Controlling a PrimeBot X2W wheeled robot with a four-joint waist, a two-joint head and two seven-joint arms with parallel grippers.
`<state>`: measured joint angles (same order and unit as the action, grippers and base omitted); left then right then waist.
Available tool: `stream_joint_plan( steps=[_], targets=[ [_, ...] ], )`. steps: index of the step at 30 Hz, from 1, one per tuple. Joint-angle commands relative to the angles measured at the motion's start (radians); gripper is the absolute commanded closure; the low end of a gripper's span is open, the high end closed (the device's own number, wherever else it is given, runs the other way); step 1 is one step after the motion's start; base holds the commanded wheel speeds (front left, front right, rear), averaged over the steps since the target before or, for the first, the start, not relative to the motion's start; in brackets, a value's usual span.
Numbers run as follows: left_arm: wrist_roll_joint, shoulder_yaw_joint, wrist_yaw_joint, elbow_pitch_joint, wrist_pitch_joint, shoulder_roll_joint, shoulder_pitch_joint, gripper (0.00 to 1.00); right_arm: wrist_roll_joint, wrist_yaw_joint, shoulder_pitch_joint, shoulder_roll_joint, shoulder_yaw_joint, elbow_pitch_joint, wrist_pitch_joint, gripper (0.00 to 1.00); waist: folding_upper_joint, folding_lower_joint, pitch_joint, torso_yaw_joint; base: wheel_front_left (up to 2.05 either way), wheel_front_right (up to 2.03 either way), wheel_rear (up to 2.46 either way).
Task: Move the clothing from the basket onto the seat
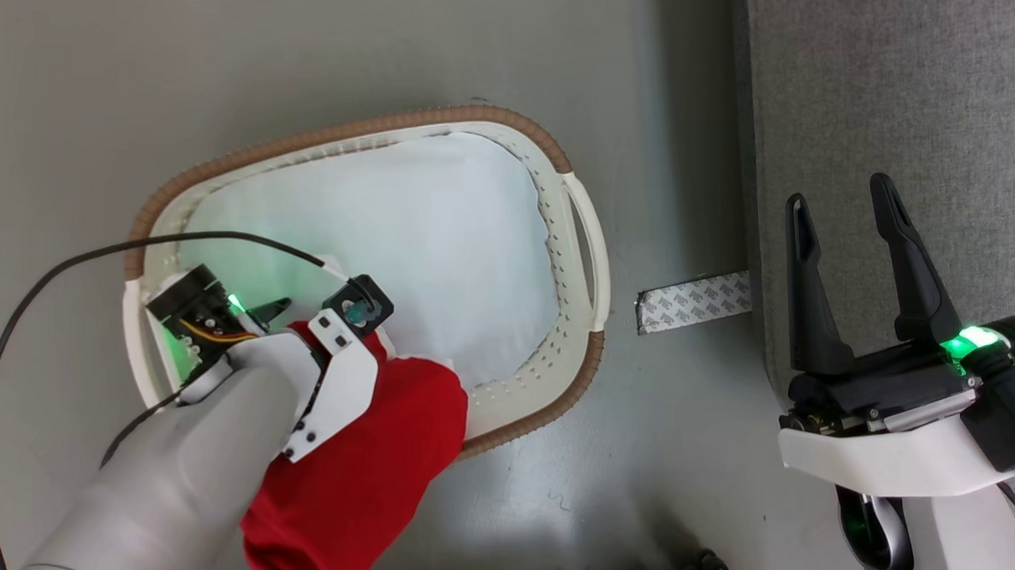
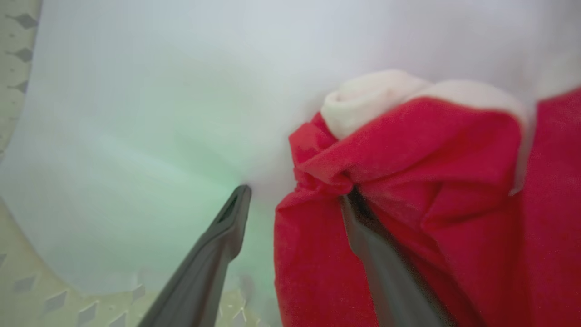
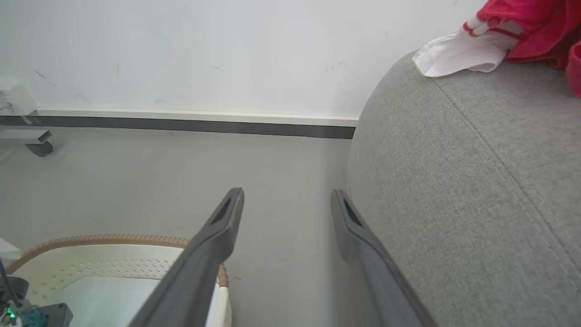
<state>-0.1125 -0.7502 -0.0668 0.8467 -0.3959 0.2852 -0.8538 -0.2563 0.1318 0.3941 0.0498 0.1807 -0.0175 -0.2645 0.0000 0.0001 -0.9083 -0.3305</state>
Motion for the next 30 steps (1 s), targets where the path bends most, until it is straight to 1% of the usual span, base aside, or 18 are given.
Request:
stream_joint_plan(
  steps=[1,2,3,4,7,10,19,26,30],
  targets=[
    [0.006,-0.005,-0.003,0.008,-0.008,0.009,-0.001,0.15,-0.011,-0.002,0.017,0.001,-0.001,-0.005,0.0,0.0,0.0,-0.0001,-0.009,-0.006,0.0,0.0,0.0],
    [0.009,-0.006,-0.003,0.007,-0.011,0.009,0.003,0.55,-0.014,-0.002,0.017,0.001,-0.002,-0.005,0.0,0.0,0.0,-0.0001,-0.012,-0.007,0.0,0.0,0.0],
    [0.011,-0.009,-0.006,0.005,-0.016,0.01,0.006,0.85,-0.014,-0.002,0.017,0.001,-0.003,-0.005,0.0,0.0,0.0,-0.0001,-0.015,-0.008,0.0,0.0,0.0],
    [0.015,-0.011,-0.01,0.003,-0.022,0.01,0.011,1.0,-0.015,-0.002,0.017,0.001,-0.004,-0.005,0.0,0.0,0.0,-0.0001,-0.016,-0.009,0.0,0.0,0.0],
    [0.036,-0.012,-0.019,-0.01,-0.037,0.007,0.021,1.0,-0.013,-0.002,0.022,0.001,-0.01,0.003,0.0,0.0,0.0,-0.0001,-0.015,-0.009,0.0,0.0,0.0],
    [0.054,-0.014,-0.029,-0.035,-0.039,-0.01,0.029,1.0,-0.004,-0.002,0.024,0.001,-0.021,0.014,0.0,0.0,0.0,-0.0001,0.003,-0.001,0.0,0.0,0.0],
    [0.147,-0.015,-0.053,-0.103,-0.036,-0.066,0.037,1.0,0.024,-0.002,0.006,0.002,-0.05,0.049,0.0,0.0,0.0,-0.0001,0.114,0.05,0.0,0.0,0.0],
    [0.203,-0.017,-0.057,-0.114,0.007,-0.108,0.053,1.0,0.059,-0.002,-0.019,0.002,-0.081,0.08,0.0,0.0,0.0,-0.0001,0.217,0.094,0.0,0.0,0.0],
    [0.237,-0.006,-0.049,-0.112,0.046,-0.135,0.072,1.0,0.069,-0.002,-0.038,0.002,-0.097,0.1,0.0,0.0,0.0,-0.0001,0.286,0.115,0.0,0.0,0.0]
  ],
)
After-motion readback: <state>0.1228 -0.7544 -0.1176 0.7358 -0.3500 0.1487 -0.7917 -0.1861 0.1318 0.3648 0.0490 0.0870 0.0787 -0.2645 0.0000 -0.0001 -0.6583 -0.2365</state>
